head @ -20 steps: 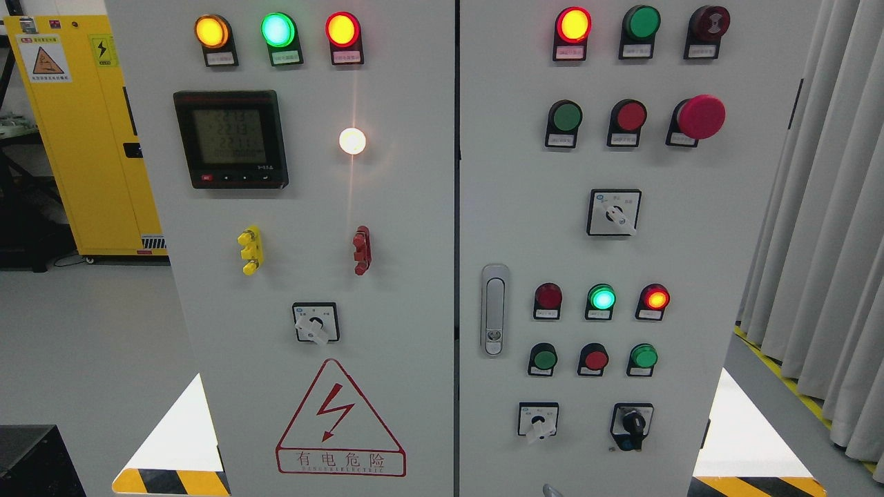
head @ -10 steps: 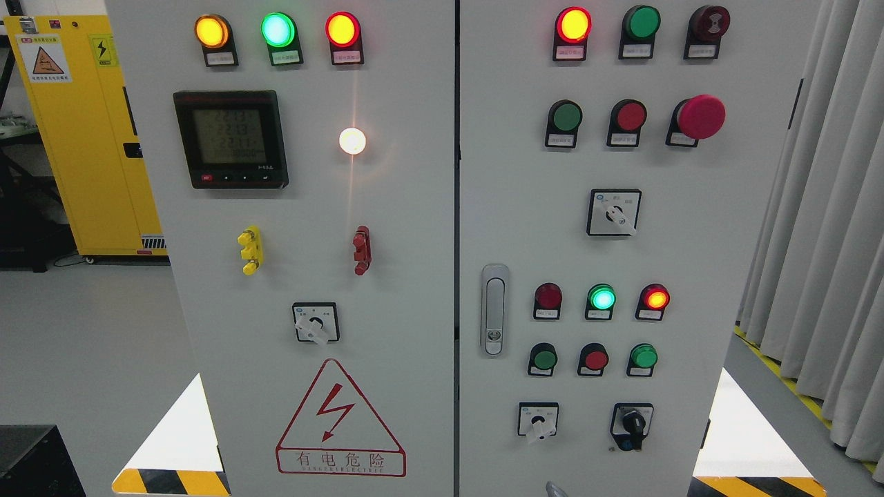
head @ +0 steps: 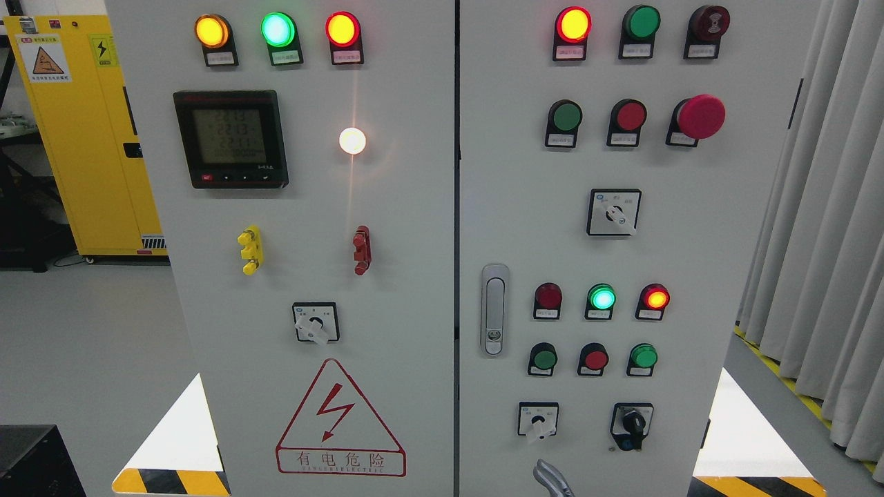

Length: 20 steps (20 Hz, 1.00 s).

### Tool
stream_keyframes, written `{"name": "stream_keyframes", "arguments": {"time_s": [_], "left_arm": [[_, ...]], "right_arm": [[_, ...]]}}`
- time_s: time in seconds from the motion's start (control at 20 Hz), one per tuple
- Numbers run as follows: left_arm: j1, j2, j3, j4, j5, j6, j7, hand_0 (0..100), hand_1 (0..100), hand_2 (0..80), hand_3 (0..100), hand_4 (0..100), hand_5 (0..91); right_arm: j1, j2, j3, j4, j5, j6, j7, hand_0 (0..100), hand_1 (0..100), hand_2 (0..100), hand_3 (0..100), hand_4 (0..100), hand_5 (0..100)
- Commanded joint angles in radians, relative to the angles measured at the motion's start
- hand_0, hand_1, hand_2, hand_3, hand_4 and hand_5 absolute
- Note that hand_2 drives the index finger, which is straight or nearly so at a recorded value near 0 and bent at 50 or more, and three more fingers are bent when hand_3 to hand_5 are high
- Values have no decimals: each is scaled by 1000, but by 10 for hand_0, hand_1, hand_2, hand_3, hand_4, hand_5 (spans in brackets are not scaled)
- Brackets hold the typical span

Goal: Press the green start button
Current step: 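Raise the right hand toward the green push button on the lower row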

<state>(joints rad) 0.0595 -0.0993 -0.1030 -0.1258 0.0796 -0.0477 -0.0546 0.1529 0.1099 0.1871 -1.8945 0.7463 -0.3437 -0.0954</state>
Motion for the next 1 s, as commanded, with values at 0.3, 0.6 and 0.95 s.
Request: {"name": "stream_keyframes", "arguments": {"time_s": [0.3, 0.6, 0.95], "left_arm": [[0, 1, -1, 0, 0, 0, -5, 120, 556, 0, 0, 0, 0], [-1, 0, 0, 0, 0, 0, -5, 120, 556, 0, 0, 0, 0], [0, 1, -1, 0, 0, 0, -4, 120, 556, 0, 0, 0, 0]], "right_arm": [[-159, 4, -112, -17, 335, 3, 5, 482, 873, 0, 893, 992, 978], [-231, 1, -126, 64, 335, 55, 11, 409, 873, 0, 974, 1000, 1000], [-308, -2, -124, 130, 335, 81, 28, 497, 875, 0, 980, 1000, 1000]]}}
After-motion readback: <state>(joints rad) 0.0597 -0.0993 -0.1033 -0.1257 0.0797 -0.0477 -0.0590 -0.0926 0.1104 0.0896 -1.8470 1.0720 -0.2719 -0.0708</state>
